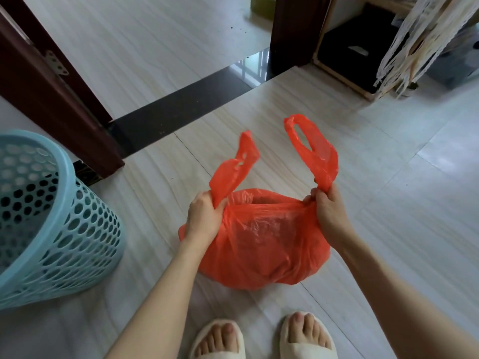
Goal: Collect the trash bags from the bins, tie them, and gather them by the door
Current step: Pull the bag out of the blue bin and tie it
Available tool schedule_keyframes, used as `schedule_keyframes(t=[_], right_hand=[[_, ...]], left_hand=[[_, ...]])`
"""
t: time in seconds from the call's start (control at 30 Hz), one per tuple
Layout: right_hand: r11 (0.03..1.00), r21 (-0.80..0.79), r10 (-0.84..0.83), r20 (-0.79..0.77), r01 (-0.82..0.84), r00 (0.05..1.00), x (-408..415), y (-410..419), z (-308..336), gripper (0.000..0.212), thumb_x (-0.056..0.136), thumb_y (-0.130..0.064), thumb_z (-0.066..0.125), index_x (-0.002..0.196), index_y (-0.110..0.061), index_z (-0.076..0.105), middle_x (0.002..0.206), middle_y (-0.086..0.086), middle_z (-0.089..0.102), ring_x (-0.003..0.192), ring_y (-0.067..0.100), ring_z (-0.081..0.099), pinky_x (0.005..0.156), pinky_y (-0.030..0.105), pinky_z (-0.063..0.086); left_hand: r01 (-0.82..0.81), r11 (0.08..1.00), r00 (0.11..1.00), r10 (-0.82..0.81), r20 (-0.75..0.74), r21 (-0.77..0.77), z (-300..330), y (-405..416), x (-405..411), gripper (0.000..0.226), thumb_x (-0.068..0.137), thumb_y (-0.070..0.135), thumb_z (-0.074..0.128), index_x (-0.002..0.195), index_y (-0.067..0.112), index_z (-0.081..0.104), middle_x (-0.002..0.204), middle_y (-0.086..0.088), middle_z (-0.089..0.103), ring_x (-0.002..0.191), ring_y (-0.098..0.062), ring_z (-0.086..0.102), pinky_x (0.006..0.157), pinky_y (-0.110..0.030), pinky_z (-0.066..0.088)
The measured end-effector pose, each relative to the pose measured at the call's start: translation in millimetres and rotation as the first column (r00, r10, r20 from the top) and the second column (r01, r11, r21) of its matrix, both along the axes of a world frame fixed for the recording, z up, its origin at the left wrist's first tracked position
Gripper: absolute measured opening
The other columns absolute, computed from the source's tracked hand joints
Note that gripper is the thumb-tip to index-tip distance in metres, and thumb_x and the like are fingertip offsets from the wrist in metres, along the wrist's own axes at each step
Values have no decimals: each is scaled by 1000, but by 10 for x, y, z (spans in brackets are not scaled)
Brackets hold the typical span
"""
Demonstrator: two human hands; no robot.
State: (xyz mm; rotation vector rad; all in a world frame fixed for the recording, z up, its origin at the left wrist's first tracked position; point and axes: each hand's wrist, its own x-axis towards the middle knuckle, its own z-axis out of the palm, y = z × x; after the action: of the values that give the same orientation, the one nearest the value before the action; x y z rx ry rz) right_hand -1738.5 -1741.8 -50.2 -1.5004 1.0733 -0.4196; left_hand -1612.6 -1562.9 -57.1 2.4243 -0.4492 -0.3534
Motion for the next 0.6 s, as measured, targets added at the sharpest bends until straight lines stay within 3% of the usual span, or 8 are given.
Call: schedule_keyframes(t=[0.1,0.17,0.23,0.27,0.33,0.37,0.47,0.6], right_hand=[[987,-155,50,-12,-51,999,3,44,2,16,95,-6,26,99,-11,41,73,0,45,66,19,53,67,32,41],[989,-149,26,11,-24,1000,21,54,17,15,95,-5,25,98,-9,39,72,2,44,58,14,54,60,26,43],[996,-77,-37,32,40,999,42,48,15,17,95,-4,25,97,-10,41,69,1,43,50,8,54,53,19,44],[997,-40,-58,22,58,998,52,52,-6,18,94,-4,25,95,-11,42,68,1,44,49,8,54,52,19,44],[999,18,-49,-25,50,998,60,75,-71,22,93,-6,27,86,-17,44,67,1,44,55,18,49,56,28,43],[998,44,-36,-53,38,998,53,85,-110,23,93,-6,28,83,-19,45,66,1,44,56,20,46,58,30,40],[989,142,-28,-114,45,993,9,83,-175,21,91,-4,30,85,-14,48,61,1,43,50,16,39,51,27,29],[909,374,-208,17,186,978,-13,89,-99,22,91,0,36,79,-12,49,43,-2,52,35,5,53,45,20,42]], left_hand=[[-22,995,976,2,216,93,140,10,-115,33,92,31,50,99,2,64,100,-25,66,95,-45,59,75,-42,43],[-98,995,976,96,195,-1,179,-8,-103,46,90,39,44,81,0,67,85,-26,68,84,-46,60,71,-42,44],[-270,911,963,251,-100,-312,186,-66,-58,47,82,43,43,52,10,59,53,-9,62,60,-34,57,62,-37,40],[-379,789,915,242,-324,-483,211,-110,-54,46,80,38,45,41,14,51,40,4,49,48,-20,47,57,-33,37],[-551,560,777,75,-625,-618,217,-185,-62,60,87,26,44,28,15,40,35,8,39,43,-9,36,54,-26,38],[-590,516,717,-17,-697,-620,225,-206,-66,66,91,25,39,27,13,39,37,6,47,48,-11,43,61,-26,43],[-605,481,643,-174,-746,-634,218,-232,-49,60,95,35,34,37,19,29,38,-5,52,53,-22,54,80,-38,49],[-542,600,616,-193,-764,-588,183,-240,-81,51,97,45,26,53,18,28,28,6,21,24,-8,22,45,-22,47]])
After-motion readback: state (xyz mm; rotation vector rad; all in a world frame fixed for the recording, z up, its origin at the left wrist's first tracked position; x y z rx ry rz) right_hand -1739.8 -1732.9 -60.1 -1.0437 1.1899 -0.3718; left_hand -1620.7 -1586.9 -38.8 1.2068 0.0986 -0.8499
